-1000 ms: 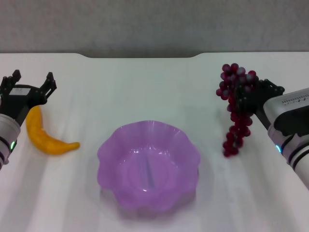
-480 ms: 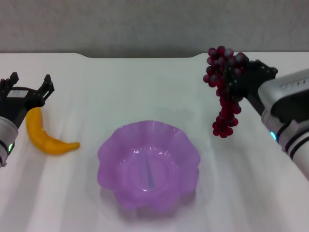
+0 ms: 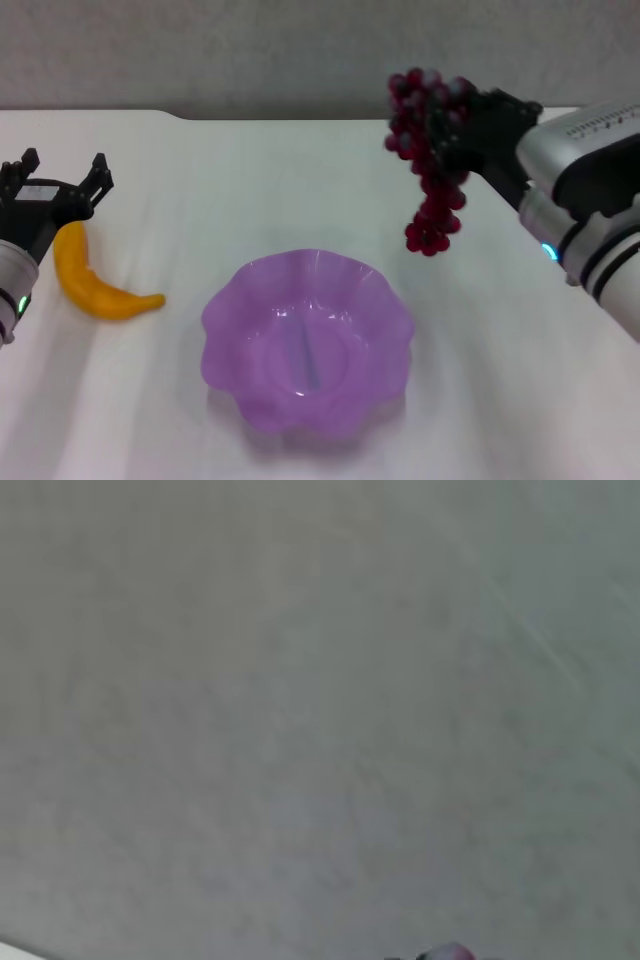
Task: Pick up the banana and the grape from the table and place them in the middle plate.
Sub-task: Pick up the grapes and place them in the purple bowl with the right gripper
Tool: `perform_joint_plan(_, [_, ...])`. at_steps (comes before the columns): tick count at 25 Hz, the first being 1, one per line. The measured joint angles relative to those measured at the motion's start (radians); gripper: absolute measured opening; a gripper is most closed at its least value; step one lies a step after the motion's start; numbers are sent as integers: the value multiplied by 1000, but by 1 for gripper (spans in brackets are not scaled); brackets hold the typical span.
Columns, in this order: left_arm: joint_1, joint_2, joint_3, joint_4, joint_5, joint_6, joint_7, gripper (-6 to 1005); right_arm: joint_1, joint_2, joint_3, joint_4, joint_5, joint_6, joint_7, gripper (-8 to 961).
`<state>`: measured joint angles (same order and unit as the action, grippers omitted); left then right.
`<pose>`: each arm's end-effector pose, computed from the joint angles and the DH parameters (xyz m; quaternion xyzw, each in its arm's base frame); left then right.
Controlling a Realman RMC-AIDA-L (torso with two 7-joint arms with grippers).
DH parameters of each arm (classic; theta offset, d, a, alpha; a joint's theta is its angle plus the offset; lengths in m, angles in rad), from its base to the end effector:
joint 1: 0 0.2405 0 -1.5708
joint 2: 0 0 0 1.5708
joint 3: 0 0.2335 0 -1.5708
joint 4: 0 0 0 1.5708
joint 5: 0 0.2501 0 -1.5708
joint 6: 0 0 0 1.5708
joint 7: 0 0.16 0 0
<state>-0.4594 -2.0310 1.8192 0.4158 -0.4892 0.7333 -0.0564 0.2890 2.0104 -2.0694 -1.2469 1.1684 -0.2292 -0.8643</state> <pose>-0.3176 0.4256 -0.0043 -0.6955 -0.2649 -0.2391 0.6236 0.1369 0.4141 -0.0500 -0.7992 0.1791 0.2313 0.5250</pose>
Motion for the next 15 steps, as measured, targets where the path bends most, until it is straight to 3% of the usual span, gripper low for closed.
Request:
perform_joint_plan(6, [-4,-1,0,0,0,0,-2,888,3,2,-37,-55,1,69,-24,369])
perform_joint_plan(15, [-6,-1,0,0,0,0,-3,888,7,2,-204,-80,-1,36,-73,370])
